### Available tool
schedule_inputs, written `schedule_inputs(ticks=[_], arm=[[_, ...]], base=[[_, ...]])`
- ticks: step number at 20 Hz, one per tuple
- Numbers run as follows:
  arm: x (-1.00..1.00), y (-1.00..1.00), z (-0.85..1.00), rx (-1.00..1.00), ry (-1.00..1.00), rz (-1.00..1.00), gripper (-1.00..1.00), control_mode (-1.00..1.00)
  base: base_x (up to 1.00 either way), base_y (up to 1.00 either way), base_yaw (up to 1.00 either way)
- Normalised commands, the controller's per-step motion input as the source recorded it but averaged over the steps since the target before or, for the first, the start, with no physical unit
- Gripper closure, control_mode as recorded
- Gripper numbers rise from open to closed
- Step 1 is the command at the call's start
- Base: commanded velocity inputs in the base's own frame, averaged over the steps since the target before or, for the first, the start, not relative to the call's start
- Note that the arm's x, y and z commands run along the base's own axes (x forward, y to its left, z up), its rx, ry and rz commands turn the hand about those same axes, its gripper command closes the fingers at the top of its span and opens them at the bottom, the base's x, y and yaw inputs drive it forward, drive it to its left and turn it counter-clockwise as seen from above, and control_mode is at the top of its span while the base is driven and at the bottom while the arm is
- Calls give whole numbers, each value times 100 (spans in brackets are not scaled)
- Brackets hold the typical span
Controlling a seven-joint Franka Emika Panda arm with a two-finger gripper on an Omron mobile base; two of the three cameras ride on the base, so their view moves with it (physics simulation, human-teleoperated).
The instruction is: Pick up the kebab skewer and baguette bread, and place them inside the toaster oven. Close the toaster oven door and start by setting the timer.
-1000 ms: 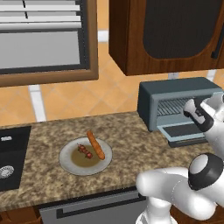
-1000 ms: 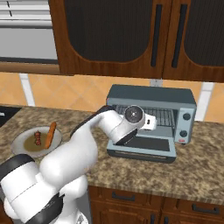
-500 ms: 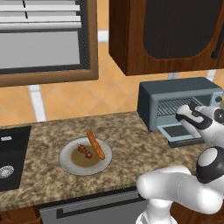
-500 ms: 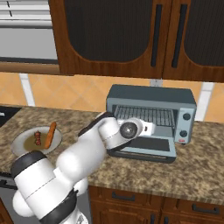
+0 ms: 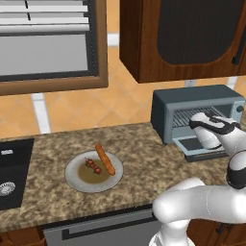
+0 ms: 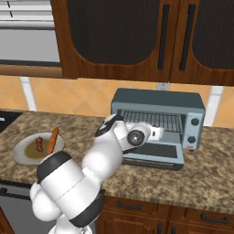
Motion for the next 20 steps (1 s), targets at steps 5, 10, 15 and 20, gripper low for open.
schedule_inputs(ticks=[5,10,15,20], arm=[[30,-5,0,0,0,9,-100,-100],[25,-10,-1,0,0,0,-100,-100],[19,-12,-1,0,2,0,-100,-100],[18,0,-11,0,3,0,-100,-100]], base=[[0,0,0],[0,0,0],[0,0,0],[0,0,0]])
